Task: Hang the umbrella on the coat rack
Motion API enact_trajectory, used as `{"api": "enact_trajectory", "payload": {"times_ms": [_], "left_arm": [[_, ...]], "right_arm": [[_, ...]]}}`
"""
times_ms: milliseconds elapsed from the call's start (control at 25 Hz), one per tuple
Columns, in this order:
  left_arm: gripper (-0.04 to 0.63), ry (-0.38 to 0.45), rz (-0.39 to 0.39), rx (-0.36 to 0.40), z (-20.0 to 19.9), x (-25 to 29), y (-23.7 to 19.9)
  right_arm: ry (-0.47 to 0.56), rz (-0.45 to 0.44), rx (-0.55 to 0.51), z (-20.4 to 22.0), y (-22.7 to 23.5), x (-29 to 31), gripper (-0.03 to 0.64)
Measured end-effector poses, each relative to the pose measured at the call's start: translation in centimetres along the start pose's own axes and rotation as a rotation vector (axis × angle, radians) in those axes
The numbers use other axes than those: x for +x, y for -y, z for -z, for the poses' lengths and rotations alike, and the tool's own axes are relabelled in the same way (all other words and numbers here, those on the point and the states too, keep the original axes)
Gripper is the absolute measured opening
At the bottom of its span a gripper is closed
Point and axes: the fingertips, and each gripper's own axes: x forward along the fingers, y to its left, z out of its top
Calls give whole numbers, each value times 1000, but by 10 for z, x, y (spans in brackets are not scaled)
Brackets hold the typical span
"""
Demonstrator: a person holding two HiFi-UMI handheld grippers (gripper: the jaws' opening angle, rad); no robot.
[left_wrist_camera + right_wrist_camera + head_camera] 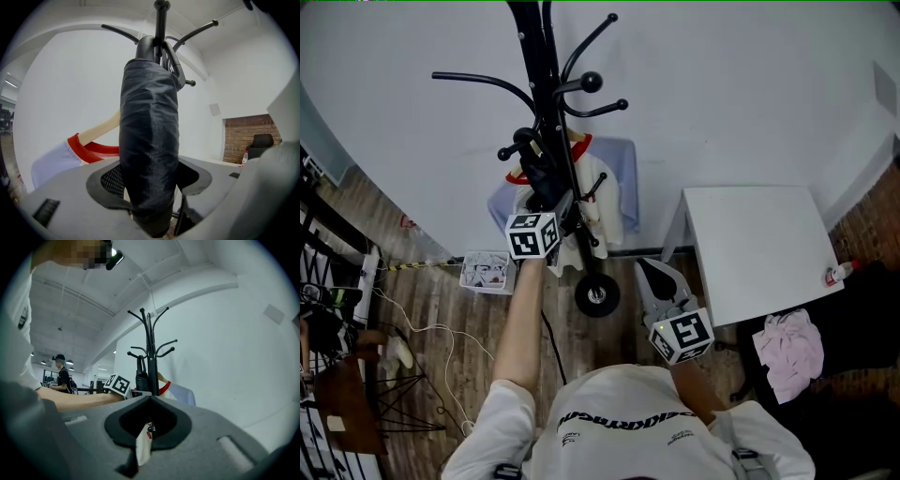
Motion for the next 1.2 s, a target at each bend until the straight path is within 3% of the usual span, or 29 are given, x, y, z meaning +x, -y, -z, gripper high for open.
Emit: {"api": "enact_trajectory", "payload": {"times_ms": [200, 480, 1200], "left_arm": [[281, 10, 0, -4, 1, -2, 0], [365, 14, -15, -9, 1, -10, 2], [362, 105, -57, -48, -23, -73, 26]], "right_arm": [[0, -5, -3, 0, -2, -1, -3], [-5, -24, -2, -1, -7, -3, -3], [-11, -53, 6, 3, -21, -10, -3]]}}
